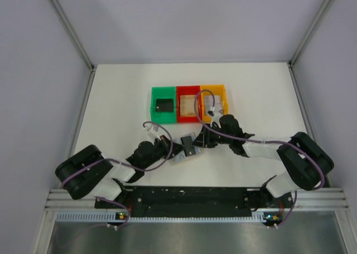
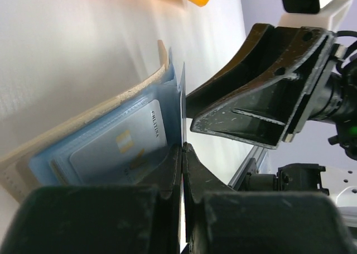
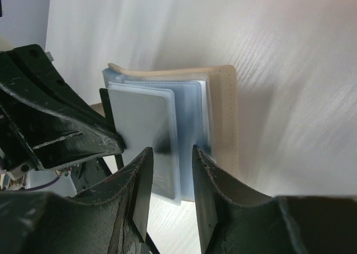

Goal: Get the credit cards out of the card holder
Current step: Remove the credit card from the card holder.

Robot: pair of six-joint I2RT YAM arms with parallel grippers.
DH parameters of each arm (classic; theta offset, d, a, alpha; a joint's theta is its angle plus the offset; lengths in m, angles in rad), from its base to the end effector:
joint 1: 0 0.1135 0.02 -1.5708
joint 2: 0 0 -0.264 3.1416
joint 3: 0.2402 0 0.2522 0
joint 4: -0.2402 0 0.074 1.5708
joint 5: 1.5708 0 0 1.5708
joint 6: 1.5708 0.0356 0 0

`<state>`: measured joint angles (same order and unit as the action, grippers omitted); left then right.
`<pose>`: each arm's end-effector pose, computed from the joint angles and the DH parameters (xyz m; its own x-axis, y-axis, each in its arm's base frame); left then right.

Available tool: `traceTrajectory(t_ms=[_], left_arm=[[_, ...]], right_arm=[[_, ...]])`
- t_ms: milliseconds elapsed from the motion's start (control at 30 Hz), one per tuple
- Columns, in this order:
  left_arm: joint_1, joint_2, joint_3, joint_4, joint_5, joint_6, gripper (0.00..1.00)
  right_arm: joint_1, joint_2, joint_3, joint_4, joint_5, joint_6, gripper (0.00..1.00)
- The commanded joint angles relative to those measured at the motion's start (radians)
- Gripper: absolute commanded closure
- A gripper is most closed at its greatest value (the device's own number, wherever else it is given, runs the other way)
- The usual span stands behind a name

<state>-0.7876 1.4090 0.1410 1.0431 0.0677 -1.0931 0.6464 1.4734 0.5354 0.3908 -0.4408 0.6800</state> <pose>0.1497 -0.1537 0.1337 -0.7415 -0.5110 -0.4348 0.2067 0.4425 -0.8726 0.2130 0.1797 0.1589 -0.8484 0.0723 -0.5244 -0.3886 0.5878 0.7096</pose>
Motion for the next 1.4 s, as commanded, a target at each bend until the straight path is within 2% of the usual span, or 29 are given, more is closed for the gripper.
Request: traceTrajectory(t_ms=[0, 133, 367, 500, 600, 1067, 1367], left_arm=[[0.005, -0.018, -0.032, 0.201, 0.009, 0.01, 1.0], [0.005, -0.018, -0.035, 0.221, 0.009, 0.012, 1.0], [0.005, 0.004, -0.037, 0.256, 0.015, 0.009, 1.0], [0.005, 0.016, -0.044, 0.287, 0.015, 0.006, 1.0], [0.008, 0.013, -0.058, 0.298, 0.0, 0.004, 1.0], [0.027, 0.05, -0.124, 0.334, -0.042, -0.011, 1.0], [0.047, 0.047, -0.169, 0.293, -0.059, -0.028, 1.0]], right_arm=[[-0.022, 0.024, -0.015, 0.075, -0.032, 0.01, 0.66], [-0.031, 0.033, -0.028, 0.129, -0.081, 0.026, 0.66], [-0.033, 0.044, -0.046, 0.255, -0.191, 0.058, 0.73], [-0.036, 0.044, -0.052, 0.267, -0.191, 0.058, 0.85], [-0.05, 0.041, -0.063, 0.264, -0.188, 0.059, 0.99], [-0.099, 0.054, -0.075, 0.188, -0.154, 0.049, 1.0], [-0.1, 0.036, -0.046, -0.039, -0.01, -0.006, 1.0]])
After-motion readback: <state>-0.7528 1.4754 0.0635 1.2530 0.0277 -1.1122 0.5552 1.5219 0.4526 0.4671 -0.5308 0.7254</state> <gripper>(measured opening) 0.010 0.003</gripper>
